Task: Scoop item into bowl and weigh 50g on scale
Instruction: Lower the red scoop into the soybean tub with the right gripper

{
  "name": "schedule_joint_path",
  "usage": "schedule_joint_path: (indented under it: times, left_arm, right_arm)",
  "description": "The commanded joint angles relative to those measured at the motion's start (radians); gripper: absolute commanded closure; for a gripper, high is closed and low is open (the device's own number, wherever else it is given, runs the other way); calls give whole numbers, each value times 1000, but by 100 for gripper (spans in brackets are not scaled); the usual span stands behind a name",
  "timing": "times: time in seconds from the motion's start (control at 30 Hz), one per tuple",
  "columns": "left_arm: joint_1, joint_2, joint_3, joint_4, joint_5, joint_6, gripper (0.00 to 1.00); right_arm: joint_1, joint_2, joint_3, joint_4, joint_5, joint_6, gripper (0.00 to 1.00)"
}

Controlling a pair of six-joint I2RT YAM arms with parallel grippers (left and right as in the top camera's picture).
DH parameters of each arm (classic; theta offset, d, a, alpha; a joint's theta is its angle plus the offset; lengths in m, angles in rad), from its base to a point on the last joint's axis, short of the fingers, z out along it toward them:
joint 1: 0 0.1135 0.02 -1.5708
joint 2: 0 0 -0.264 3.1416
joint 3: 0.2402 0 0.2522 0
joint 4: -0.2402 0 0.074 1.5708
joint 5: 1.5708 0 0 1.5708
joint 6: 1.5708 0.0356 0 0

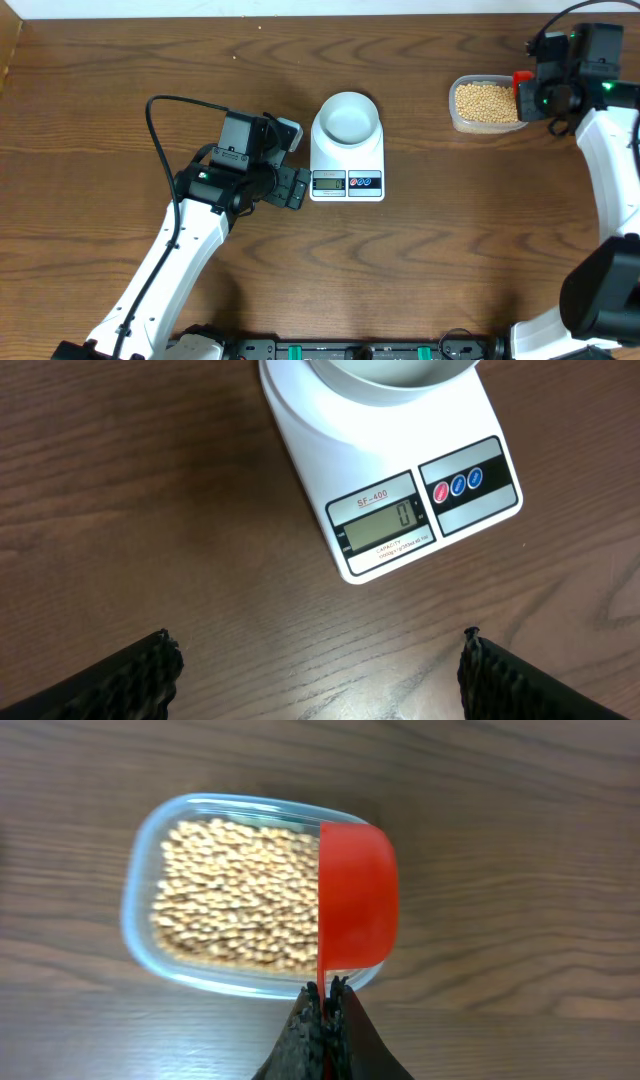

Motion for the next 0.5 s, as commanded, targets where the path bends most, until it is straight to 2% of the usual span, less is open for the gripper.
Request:
schedule_joint_path:
  times: [0.0, 0.47]
  left_arm:
    - [3, 2, -4, 0, 8, 3, 9]
    - [3, 2, -4, 0, 8, 3, 9]
  right_arm:
    - [26, 14, -1, 12, 93, -48, 99]
    - [39, 99, -1, 13, 87, -27, 99]
